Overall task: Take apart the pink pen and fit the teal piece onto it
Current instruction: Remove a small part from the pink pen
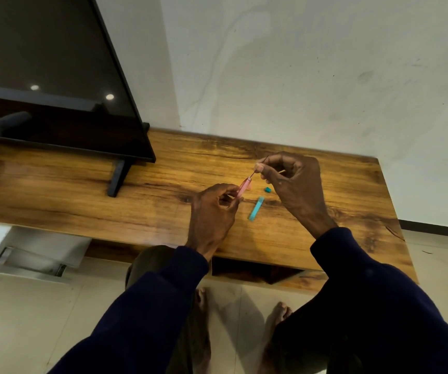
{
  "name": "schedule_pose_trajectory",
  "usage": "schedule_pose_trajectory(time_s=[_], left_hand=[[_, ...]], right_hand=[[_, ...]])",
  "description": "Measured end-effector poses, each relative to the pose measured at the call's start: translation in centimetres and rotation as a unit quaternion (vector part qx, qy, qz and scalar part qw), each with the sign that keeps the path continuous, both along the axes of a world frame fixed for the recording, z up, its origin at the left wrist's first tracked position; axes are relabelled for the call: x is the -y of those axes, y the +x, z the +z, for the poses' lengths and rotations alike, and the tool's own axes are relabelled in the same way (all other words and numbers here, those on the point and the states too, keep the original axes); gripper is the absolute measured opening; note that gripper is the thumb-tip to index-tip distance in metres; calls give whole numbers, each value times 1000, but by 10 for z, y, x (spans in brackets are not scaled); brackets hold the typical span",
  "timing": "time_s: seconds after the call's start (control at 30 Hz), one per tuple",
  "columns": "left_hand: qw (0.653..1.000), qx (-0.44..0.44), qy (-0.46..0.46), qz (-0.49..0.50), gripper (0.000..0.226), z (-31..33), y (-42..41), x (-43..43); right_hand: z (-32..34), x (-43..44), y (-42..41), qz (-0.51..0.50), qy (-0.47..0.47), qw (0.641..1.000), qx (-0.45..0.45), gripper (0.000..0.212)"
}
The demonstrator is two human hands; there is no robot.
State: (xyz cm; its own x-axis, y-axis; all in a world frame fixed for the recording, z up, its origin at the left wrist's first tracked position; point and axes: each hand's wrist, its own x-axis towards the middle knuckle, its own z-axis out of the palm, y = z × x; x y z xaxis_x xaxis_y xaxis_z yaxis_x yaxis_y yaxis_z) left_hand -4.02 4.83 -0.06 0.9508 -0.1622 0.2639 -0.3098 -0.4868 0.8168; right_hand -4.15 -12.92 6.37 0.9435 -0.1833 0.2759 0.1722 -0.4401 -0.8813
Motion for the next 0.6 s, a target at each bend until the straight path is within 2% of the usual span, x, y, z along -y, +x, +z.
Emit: schedule_pose_trajectory(time_s=[0.33, 0.6], left_hand=[[1000, 12, 6, -5, 30, 1, 1, -1], [1000, 6, -8, 0, 30, 1, 0, 0]], right_hand=[[-2, 0, -1, -4, -21, 1000, -12, 2], [-5, -3, 3, 14, -60, 997, -35, 9]])
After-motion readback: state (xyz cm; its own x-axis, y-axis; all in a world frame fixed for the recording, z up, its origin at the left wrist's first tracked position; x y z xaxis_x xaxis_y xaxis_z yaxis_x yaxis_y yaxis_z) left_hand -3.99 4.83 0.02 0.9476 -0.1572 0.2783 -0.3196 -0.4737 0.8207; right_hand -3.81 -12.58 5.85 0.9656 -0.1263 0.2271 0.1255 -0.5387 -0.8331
